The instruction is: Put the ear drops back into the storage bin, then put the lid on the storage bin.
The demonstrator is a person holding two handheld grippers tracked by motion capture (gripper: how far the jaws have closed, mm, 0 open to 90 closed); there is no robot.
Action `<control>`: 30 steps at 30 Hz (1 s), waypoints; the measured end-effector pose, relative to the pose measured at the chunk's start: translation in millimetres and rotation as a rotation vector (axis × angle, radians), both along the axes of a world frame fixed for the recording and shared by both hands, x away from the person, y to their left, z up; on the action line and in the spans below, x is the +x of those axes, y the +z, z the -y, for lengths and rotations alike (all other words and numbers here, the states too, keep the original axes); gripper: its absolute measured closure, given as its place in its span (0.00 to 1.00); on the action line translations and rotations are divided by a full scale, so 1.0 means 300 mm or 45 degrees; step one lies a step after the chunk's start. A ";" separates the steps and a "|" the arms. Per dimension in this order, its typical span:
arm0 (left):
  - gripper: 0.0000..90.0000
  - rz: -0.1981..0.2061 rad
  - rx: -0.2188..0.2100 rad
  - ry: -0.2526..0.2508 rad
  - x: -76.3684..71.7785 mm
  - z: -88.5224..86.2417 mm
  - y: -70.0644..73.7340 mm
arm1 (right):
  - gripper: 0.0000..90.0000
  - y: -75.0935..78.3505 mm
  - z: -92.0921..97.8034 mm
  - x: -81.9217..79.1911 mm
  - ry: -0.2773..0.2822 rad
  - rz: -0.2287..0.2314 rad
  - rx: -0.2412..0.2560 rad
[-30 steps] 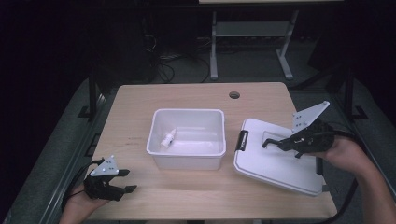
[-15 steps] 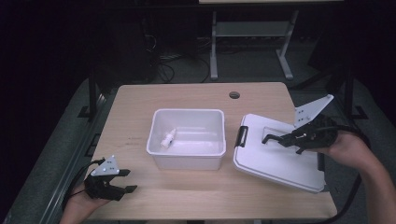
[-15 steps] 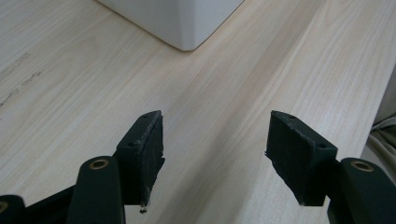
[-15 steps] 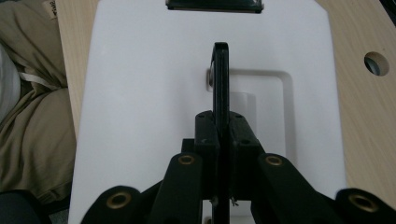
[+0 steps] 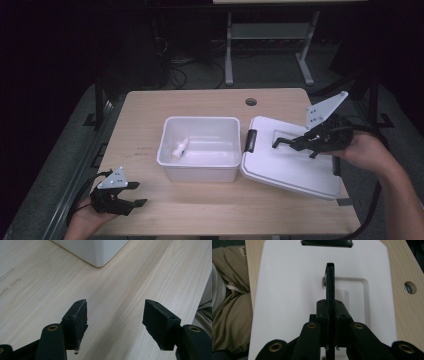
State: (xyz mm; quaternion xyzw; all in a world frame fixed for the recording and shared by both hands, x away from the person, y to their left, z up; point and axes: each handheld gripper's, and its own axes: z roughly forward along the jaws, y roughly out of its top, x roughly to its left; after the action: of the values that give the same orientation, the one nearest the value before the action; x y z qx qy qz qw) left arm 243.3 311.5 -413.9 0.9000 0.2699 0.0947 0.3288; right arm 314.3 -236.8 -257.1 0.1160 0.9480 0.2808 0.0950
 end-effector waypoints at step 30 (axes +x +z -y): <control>0.38 0.007 -0.013 0.008 -0.003 -0.016 -0.002 | 0.94 0.034 -0.227 0.084 0.124 0.005 -0.004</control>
State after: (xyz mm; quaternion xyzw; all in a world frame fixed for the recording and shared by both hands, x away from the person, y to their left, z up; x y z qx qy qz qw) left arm 242.5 316.4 -414.6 0.8972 0.2724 0.0966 0.3339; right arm 339.5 -168.7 -247.0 0.0689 0.9528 0.2838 0.0831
